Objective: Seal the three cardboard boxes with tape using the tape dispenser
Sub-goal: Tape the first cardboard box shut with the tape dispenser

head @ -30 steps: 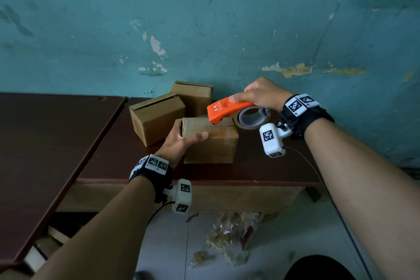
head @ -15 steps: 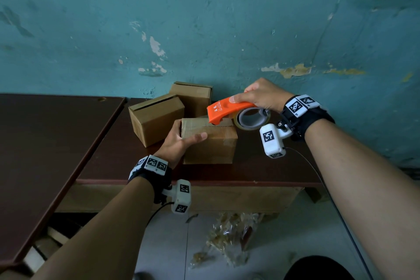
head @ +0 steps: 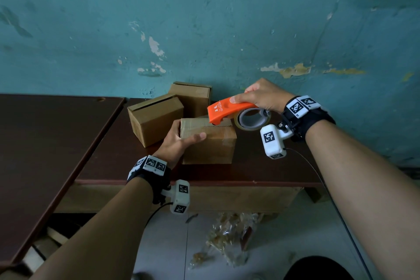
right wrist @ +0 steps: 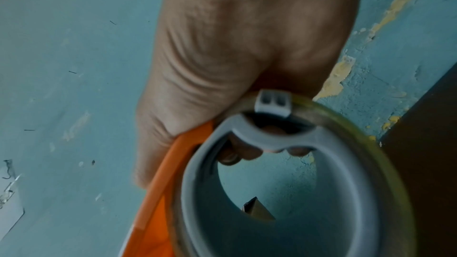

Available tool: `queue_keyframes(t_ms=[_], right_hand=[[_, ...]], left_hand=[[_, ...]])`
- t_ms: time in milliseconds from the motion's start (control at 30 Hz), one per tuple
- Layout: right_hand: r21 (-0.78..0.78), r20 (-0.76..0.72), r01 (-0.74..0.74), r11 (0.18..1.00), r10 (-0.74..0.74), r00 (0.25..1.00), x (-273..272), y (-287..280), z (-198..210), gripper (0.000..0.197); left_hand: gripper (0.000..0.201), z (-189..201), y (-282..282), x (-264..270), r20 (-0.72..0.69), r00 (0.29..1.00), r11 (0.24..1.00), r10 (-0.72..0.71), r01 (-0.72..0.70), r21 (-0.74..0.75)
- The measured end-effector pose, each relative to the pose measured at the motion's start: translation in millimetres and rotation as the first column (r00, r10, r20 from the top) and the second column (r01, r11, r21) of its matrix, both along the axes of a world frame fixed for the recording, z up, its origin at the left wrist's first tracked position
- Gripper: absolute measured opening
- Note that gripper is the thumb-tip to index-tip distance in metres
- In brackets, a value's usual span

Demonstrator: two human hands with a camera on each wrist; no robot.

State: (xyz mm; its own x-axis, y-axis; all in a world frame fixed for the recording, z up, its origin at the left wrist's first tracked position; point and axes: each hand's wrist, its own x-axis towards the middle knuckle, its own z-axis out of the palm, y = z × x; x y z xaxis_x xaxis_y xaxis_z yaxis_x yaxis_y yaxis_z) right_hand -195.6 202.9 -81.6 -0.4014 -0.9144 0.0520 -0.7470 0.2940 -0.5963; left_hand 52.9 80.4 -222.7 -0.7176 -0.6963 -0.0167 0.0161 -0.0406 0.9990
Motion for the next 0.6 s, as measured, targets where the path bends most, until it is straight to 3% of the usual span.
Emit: queue_keyframes(t_ms=[600], right_hand=[[-0.026,0.049,0.059,0.998,-0.057,0.997,-20,19,0,0.057]], left_hand=[[0.109,-2,-2,0,0.009,1.0,1.0,-0.004,0.004,0.022]])
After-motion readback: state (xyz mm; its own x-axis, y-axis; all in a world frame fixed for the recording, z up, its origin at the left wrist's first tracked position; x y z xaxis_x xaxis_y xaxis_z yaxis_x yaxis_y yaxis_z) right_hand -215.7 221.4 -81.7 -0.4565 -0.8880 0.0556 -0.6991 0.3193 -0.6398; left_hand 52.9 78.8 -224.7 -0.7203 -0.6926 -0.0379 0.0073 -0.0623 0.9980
